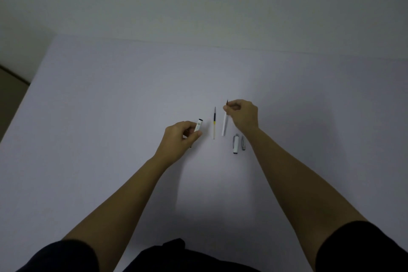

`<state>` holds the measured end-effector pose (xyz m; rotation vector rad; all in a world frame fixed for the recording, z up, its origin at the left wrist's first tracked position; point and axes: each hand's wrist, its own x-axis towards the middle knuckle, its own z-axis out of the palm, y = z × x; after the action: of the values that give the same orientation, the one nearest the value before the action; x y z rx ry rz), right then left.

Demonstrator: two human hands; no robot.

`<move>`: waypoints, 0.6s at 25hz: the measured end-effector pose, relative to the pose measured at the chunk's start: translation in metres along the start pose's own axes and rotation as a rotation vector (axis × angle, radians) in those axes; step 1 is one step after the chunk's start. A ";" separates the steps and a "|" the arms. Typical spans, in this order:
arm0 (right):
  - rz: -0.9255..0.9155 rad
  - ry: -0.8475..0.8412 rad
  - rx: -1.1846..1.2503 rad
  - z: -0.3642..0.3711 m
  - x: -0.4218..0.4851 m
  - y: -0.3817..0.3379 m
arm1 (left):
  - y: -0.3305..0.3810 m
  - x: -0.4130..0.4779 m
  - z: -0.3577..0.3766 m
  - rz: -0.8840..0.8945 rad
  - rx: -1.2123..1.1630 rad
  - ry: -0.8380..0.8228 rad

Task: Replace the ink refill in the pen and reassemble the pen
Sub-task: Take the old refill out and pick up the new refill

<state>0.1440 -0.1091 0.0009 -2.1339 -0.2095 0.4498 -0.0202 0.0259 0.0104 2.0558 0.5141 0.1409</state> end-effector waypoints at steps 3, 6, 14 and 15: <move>0.052 -0.005 -0.131 0.008 -0.005 0.023 | -0.002 0.001 0.002 -0.010 -0.014 0.024; 0.049 -0.001 -0.205 0.009 -0.003 0.026 | 0.002 0.001 0.002 -0.006 -0.026 0.043; -0.006 0.021 -0.278 0.012 -0.007 0.020 | 0.005 0.003 0.001 0.008 -0.028 0.049; -0.005 0.025 -0.283 0.012 -0.007 0.018 | 0.004 0.003 0.001 0.009 -0.024 0.048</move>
<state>0.1321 -0.1127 -0.0187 -2.4138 -0.2782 0.4088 -0.0158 0.0246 0.0132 2.0353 0.5304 0.2006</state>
